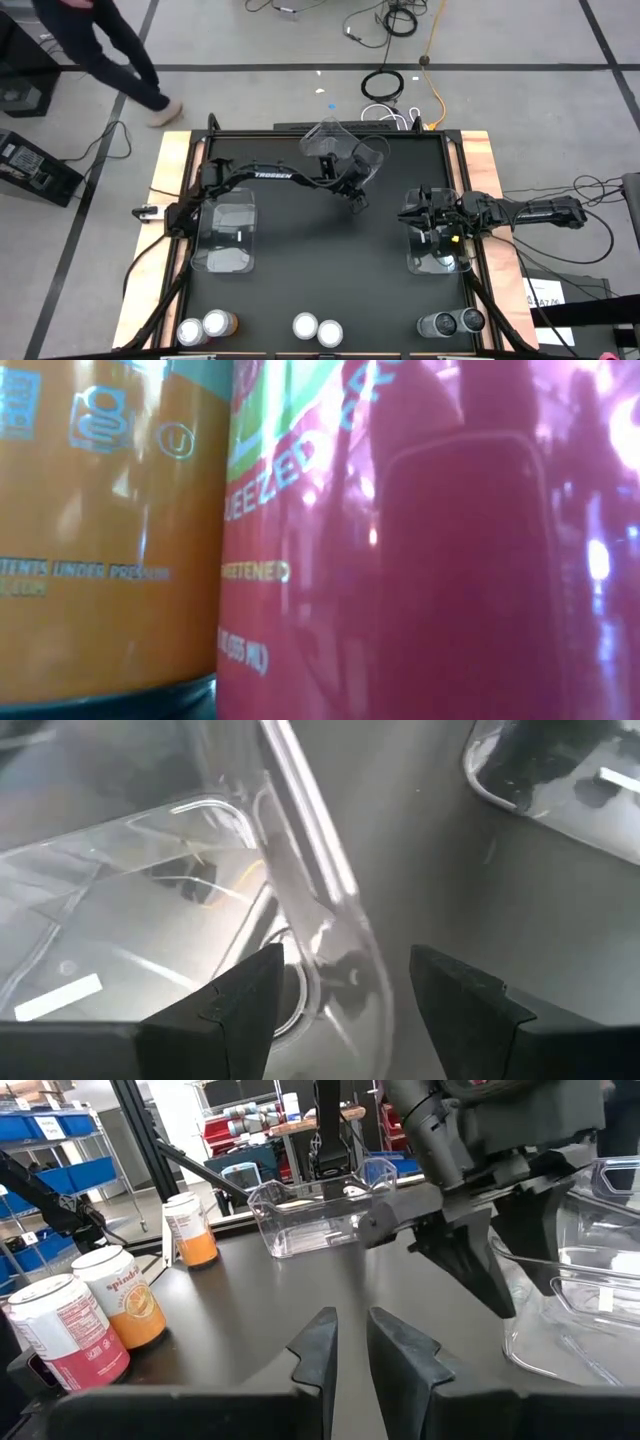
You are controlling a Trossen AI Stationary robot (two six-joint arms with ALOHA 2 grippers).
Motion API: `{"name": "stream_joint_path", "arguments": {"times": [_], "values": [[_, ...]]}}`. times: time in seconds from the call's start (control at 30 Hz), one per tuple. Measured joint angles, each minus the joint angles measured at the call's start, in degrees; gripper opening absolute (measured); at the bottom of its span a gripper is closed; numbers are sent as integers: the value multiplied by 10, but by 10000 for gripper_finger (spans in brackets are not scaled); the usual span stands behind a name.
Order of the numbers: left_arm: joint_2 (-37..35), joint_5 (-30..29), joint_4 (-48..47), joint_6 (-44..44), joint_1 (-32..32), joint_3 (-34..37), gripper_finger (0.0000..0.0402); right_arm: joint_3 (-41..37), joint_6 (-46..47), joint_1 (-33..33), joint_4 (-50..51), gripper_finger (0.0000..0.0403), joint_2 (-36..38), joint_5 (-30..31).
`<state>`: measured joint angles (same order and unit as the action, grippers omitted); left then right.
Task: Sort soda cans
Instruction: Move the top transparent bin to the center
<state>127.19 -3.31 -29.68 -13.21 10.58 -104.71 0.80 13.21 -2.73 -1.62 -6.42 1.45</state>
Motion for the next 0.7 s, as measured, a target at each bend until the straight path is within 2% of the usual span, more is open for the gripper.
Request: {"name": "stream_joint_path", "arguments": {"times": [0.27,0.37,0.53,0.7], "values": [[0,-2,23,0,0,0,228,0,0,0,1,50,0,0],[0,-6,23,0,0,0,212,0,0,0,1,50,0,0],[0,-6,22,0,0,0,143,0,0,0,1,50,0,0],[-1,-10,-2,1,-3,-1,43,0,0,0,1,50,0,0]]}}
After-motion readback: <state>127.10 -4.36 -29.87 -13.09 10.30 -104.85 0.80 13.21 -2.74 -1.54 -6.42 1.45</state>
